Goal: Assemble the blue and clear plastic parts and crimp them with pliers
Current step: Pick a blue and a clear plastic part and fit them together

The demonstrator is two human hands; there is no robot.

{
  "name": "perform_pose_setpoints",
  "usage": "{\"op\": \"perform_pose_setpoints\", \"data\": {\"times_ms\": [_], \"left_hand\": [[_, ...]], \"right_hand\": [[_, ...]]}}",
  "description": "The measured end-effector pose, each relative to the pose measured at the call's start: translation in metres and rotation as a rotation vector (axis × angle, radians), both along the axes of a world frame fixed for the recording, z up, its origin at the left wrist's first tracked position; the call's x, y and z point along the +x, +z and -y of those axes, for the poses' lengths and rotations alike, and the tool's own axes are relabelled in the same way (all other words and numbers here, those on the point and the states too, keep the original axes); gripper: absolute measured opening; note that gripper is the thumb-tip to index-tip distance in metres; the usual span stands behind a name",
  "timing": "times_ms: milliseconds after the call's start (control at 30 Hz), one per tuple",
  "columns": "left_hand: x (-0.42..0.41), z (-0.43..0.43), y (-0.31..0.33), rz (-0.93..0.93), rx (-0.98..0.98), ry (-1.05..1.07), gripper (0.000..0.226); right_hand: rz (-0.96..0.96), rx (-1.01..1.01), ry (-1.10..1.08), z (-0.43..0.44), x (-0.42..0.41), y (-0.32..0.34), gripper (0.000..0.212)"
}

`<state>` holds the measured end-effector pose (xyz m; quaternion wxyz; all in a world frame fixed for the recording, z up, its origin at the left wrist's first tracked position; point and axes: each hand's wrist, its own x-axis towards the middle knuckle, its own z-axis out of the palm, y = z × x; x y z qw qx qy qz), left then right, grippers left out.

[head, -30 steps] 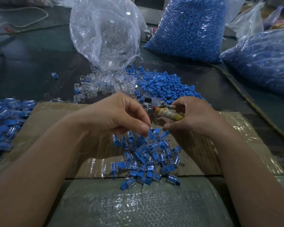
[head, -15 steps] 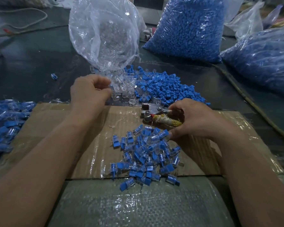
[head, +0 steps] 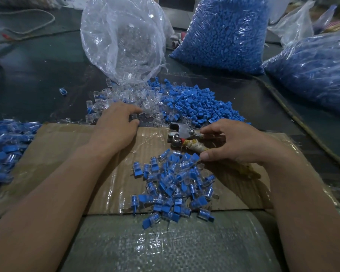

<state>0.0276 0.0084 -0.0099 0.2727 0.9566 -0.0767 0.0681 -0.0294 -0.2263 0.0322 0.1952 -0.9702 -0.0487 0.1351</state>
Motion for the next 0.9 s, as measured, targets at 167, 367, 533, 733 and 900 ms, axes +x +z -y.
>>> {"op": "perform_pose_setpoints", "data": {"times_ms": [167,367,533,733,900], "left_hand": [[-0.001,0.0,0.0,0.141,-0.092,0.056,0.021],[-0.009,0.004,0.008,-0.04,-0.698,0.056,0.008],[-0.019,0.01,0.019,-0.273,-0.955,-0.056,0.004],[-0.029,0.018,0.026,-0.37,-1.044,-0.175,0.02],[-0.03,0.022,0.028,-0.417,-1.108,-0.194,0.014]], "right_hand": [[0.032,0.129,-0.033,0.0,-0.001,0.001,0.053],[0.44,0.166,-0.22,0.003,0.008,-0.005,0.008],[0.474,0.129,-0.244,0.001,0.018,-0.012,0.004],[0.384,0.086,-0.221,-0.012,0.028,-0.022,0.014],[0.385,0.077,-0.244,-0.014,0.032,-0.025,0.015]]}}
